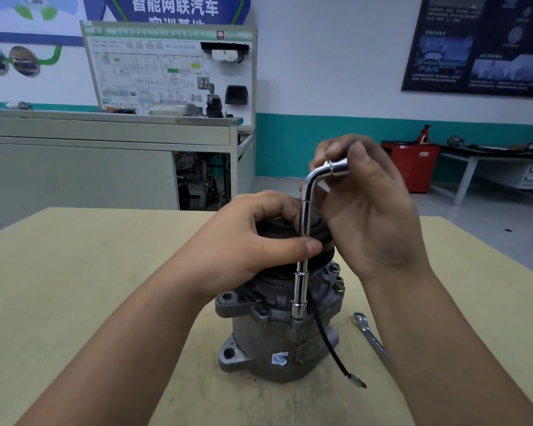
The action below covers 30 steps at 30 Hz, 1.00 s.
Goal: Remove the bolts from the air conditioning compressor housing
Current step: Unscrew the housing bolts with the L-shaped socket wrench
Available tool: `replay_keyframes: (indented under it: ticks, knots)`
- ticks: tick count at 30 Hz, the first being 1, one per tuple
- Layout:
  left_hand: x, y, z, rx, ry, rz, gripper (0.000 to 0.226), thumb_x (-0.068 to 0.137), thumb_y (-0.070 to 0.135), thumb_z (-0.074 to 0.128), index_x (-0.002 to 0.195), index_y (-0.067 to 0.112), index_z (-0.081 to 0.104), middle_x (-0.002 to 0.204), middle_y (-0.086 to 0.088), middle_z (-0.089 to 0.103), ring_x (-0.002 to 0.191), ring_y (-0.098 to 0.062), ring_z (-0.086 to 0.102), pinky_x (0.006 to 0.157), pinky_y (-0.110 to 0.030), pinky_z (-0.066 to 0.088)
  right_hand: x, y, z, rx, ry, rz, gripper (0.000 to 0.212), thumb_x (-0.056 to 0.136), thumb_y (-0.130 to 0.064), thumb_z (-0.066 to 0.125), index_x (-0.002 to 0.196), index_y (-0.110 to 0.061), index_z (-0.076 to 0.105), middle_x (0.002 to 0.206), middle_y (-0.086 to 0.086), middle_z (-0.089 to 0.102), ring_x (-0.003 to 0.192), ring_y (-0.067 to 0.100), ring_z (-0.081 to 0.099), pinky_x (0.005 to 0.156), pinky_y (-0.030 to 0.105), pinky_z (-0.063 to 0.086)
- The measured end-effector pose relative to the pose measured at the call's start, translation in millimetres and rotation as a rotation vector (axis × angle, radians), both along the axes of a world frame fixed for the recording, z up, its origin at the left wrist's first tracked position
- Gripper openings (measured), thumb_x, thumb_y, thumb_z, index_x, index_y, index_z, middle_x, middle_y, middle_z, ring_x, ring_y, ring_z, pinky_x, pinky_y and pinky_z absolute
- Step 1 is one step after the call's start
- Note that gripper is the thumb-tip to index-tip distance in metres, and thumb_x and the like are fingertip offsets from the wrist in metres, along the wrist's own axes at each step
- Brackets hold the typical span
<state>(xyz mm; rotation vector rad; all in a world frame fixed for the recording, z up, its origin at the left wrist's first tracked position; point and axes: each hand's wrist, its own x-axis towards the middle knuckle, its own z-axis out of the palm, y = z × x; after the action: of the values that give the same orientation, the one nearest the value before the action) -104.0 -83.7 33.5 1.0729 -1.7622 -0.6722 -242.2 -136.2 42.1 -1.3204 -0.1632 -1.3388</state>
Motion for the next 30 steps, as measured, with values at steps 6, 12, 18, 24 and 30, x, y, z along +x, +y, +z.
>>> replay_keyframes:
  ticks: [6, 12, 18, 24, 30]
  knots:
    - [-0.6, 1.6, 1.9, -0.037, -0.021, -0.083, 0.018, 0.068, 0.030, 0.070, 0.085, 0.027, 0.075, 0.102, 0.015, 0.065, 0.098, 0.000, 0.062, 0.088, -0.014, 0.047, 1.6, -2.0, 0.4, 0.110, -0.037, -0.080, 0.012, 0.089, -0.009, 0.047, 0.086, -0.008, 0.059, 0.077, 0.002, 0.065, 0.072, 0.011, 0.063, 0.062, 0.026, 0.053]
    - [0.6, 1.5, 2.5, -0.027, -0.038, -0.056, 0.017, 0.066, 0.031, 0.069, 0.081, 0.027, 0.073, 0.102, 0.014, 0.064, 0.099, 0.000, 0.062, 0.092, -0.019, 0.047, 3.4, -1.4, -0.1, 0.129, 0.007, -0.208, 0.007, 0.089, -0.008, 0.048, 0.086, -0.009, 0.055, 0.073, -0.001, 0.066, 0.067, 0.008, 0.062, 0.055, 0.023, 0.051]
    - [-3.6, -0.4, 0.8, -0.061, -0.066, 0.017, 0.032, 0.061, 0.035, 0.070, 0.084, 0.014, 0.074, 0.099, 0.007, 0.066, 0.096, -0.004, 0.062, 0.092, -0.024, 0.048, 3.5, -2.3, -1.5, -0.012, 0.140, -0.357, 0.012, 0.077, -0.017, 0.063, 0.088, -0.015, 0.061, 0.080, -0.008, 0.064, 0.075, 0.006, 0.059, 0.069, 0.029, 0.051]
    - [-3.0, 0.4, 0.2, -0.060, -0.066, 0.031, 0.028, 0.059, 0.037, 0.073, 0.073, 0.014, 0.069, 0.091, 0.006, 0.064, 0.090, -0.009, 0.063, 0.086, -0.030, 0.048, 6.1, -0.9, -4.6, -0.126, 0.247, -0.439, 0.020, 0.078, -0.013, 0.064, 0.096, -0.022, 0.067, 0.094, -0.006, 0.071, 0.093, 0.009, 0.063, 0.081, 0.031, 0.049]
    - [-1.8, -0.9, -0.7, -0.066, -0.032, -0.012, 0.030, 0.064, 0.031, 0.072, 0.089, 0.015, 0.076, 0.098, 0.010, 0.067, 0.095, -0.001, 0.063, 0.088, -0.018, 0.048, 3.9, 6.0, -2.7, -0.215, 0.220, -0.215, 0.026, 0.091, -0.001, 0.043, 0.102, -0.012, 0.064, 0.100, 0.004, 0.073, 0.093, 0.005, 0.065, 0.072, 0.017, 0.050]
